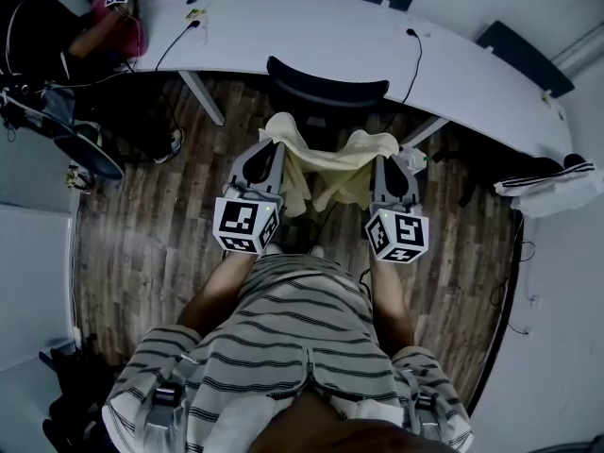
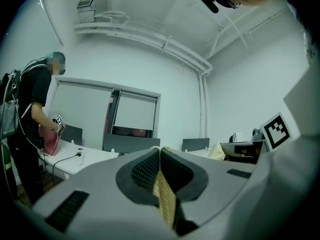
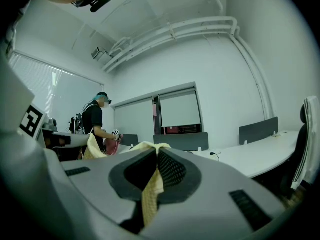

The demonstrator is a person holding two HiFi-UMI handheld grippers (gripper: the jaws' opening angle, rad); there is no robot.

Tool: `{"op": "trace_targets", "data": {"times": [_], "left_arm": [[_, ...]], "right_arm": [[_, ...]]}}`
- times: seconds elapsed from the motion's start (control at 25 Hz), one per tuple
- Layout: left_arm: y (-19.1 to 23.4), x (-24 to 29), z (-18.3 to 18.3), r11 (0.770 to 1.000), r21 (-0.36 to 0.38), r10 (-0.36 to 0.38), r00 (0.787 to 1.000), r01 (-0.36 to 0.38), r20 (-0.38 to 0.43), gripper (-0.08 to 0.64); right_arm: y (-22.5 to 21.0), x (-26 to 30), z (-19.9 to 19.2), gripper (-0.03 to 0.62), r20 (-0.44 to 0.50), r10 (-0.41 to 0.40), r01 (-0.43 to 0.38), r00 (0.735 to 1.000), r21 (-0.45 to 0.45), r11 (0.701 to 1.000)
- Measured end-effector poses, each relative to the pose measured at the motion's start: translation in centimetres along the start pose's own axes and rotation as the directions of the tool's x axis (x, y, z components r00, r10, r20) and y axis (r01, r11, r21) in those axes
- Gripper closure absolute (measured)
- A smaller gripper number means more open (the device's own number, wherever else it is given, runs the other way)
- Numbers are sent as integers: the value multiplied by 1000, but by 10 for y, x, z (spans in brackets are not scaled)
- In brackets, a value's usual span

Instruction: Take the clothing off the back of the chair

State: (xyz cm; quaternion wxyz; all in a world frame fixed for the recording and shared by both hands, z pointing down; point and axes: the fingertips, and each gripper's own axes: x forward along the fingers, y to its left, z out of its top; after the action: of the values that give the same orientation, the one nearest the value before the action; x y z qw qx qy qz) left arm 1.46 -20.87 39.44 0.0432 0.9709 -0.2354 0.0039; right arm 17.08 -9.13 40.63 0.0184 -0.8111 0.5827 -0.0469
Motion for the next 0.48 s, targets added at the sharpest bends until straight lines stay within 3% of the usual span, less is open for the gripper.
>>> {"op": "trace_targets", "data": {"times": [0.48], "left_arm": [[-7,-8,-23,1000,20,9,1000,-8,-8,532]], "right_arm": [[6,-11,-25,568,-20,4,-4,1000,-15,1000]]}}
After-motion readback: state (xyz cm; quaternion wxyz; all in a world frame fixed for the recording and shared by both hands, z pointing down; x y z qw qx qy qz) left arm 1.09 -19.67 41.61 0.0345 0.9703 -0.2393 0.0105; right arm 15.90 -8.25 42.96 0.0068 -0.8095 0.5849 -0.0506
